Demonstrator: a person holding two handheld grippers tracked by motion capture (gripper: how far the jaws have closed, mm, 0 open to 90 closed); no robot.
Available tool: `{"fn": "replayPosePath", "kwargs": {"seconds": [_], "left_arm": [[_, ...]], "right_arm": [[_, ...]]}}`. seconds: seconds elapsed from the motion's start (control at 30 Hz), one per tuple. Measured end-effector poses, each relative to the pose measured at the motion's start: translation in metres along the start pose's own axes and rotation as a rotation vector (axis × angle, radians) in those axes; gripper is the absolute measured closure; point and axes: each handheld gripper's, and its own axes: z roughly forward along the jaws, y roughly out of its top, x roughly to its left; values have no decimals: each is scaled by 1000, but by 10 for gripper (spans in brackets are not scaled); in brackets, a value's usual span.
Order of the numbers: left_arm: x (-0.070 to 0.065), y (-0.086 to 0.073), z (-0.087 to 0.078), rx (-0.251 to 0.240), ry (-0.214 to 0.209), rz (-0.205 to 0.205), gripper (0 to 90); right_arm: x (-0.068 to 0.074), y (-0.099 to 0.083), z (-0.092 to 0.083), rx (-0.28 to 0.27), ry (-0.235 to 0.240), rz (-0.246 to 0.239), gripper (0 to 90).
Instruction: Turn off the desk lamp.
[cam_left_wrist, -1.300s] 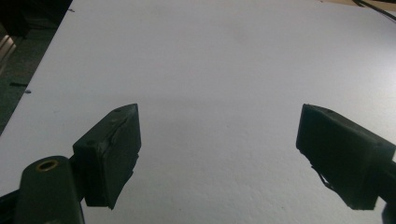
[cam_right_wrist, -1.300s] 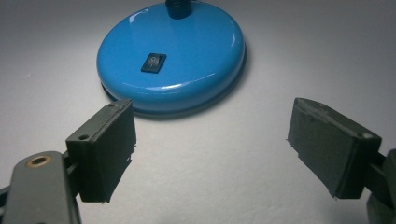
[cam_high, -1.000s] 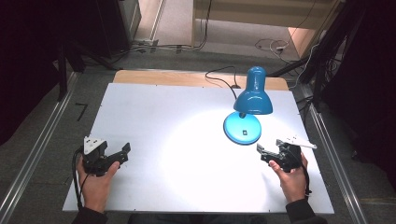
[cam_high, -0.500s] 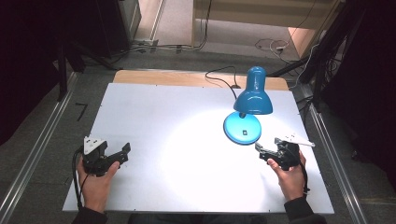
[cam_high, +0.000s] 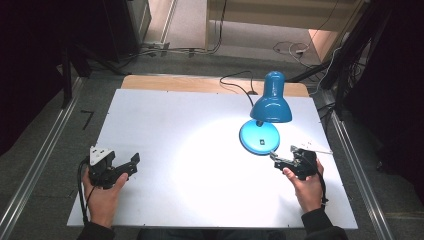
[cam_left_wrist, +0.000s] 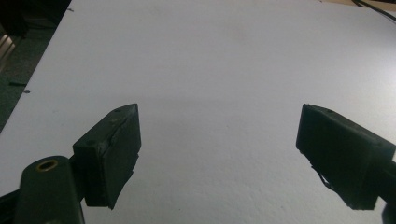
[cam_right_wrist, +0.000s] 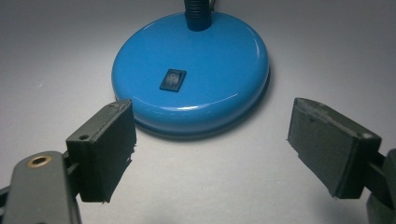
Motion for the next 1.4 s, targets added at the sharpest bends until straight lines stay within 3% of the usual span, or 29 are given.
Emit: {"fn": "replayPosePath", "kwargs": {"seconds": [1.4], "left_arm": [[0, 0, 0, 2, -4, -1, 151]], "right_arm": [[13, 13, 15, -10, 17, -15, 153]]}}
